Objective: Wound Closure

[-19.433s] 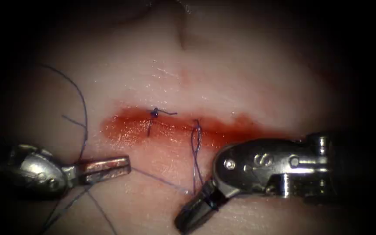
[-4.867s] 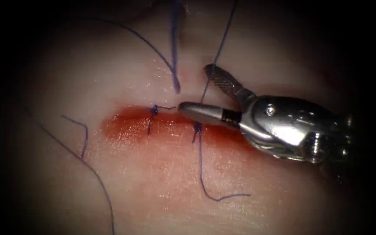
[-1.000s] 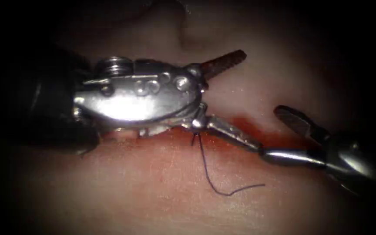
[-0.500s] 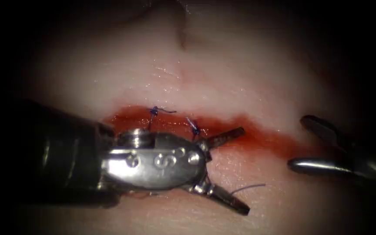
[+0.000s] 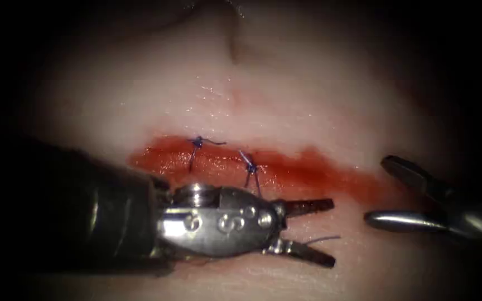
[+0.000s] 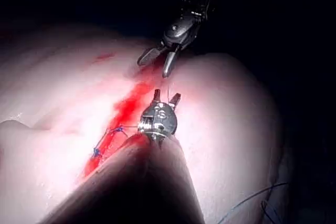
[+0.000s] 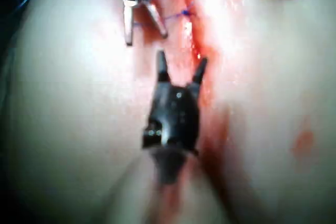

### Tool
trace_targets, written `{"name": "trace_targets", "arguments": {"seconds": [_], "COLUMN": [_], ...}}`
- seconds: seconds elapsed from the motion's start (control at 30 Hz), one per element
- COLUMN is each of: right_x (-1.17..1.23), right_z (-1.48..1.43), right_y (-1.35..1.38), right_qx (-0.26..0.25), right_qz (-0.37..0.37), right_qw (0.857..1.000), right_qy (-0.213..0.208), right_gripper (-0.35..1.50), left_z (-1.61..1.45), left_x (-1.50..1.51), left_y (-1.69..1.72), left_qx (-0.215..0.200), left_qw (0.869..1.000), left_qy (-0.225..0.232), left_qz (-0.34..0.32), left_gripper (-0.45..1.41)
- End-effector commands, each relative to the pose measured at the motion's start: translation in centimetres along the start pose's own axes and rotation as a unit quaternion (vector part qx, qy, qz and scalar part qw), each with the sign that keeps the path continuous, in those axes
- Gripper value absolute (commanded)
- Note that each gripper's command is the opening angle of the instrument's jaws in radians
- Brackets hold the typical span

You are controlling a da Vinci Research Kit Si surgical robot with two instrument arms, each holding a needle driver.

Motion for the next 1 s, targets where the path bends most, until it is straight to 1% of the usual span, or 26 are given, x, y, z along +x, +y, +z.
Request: {"name": "trace_targets", "arguments": {"seconds": [0.03, 0.07, 0.1, 0.23, 0.33, 0.4, 0.43, 0.53, 0.6, 0.73, 0.8, 1.0], "right_x": [-0.07, -0.08, -0.09, -0.13, -0.18, -0.19, -0.18, -0.14, -0.12, -0.04, 0.00, 0.05], "right_z": [0.05, 0.05, 0.06, 0.12, 0.21, 0.30, 0.38, 0.54, 0.64, 0.85, 0.94, 1.12], "right_y": [-0.07, -0.07, -0.08, -0.12, -0.17, -0.21, -0.23, -0.31, -0.36, -0.47, -0.50, -0.51], "right_qx": [0.002, 0.002, 0.002, 0.001, 0.009, 0.015, 0.016, 0.014, 0.013, 0.004, 0.001, -0.034], "right_qz": [0.001, 0.001, 0.001, -0.002, -0.005, -0.026, -0.050, -0.089, -0.100, -0.123, -0.137, -0.169], "right_qw": [1.000, 1.000, 1.000, 1.000, 1.000, 1.000, 0.999, 0.996, 0.995, 0.992, 0.990, 0.985], "right_qy": [0.000, 0.000, -0.002, -0.005, -0.008, -0.008, -0.007, 0.001, 0.019, 0.034, 0.035, 0.031], "right_gripper": [1.33, 1.33, 1.33, 1.33, 1.33, 1.33, 1.33, 1.33, 1.33, 1.35, 1.35, 1.31], "left_z": [0.06, 0.04, 0.02, -0.11, -0.20, -0.25, -0.27, -0.37, -0.46, -0.65, -0.71, -0.84], "left_x": [-0.03, -0.02, -0.01, 0.06, 0.10, 0.11, 0.11, 0.11, 0.12, 0.09, 0.06, -0.02], "left_y": [0.04, 0.04, 0.04, 0.01, -0.01, -0.04, -0.06, -0.10, -0.14, -0.25, -0.28, -0.36], "left_qx": [-0.003, -0.005, -0.006, 0.008, 0.016, 0.020, 0.022, 0.027, 0.032, 0.038, 0.037, 0.042], "left_qw": [1.000, 1.000, 1.000, 0.999, 0.999, 0.999, 0.999, 0.999, 0.999, 0.999, 0.999, 0.999], "left_qy": [0.000, 0.001, 0.002, -0.002, 0.000, 0.002, 0.005, 0.008, 0.008, 0.008, 0.008, 0.006], "left_qz": [0.001, 0.007, 0.012, 0.042, 0.043, 0.041, 0.041, 0.039, 0.038, 0.034, 0.034, 0.033], "left_gripper": [-0.13, -0.41, -0.45, -0.45, -0.45, -0.45, -0.45, -0.45, -0.45, -0.45, -0.45, -0.45]}}
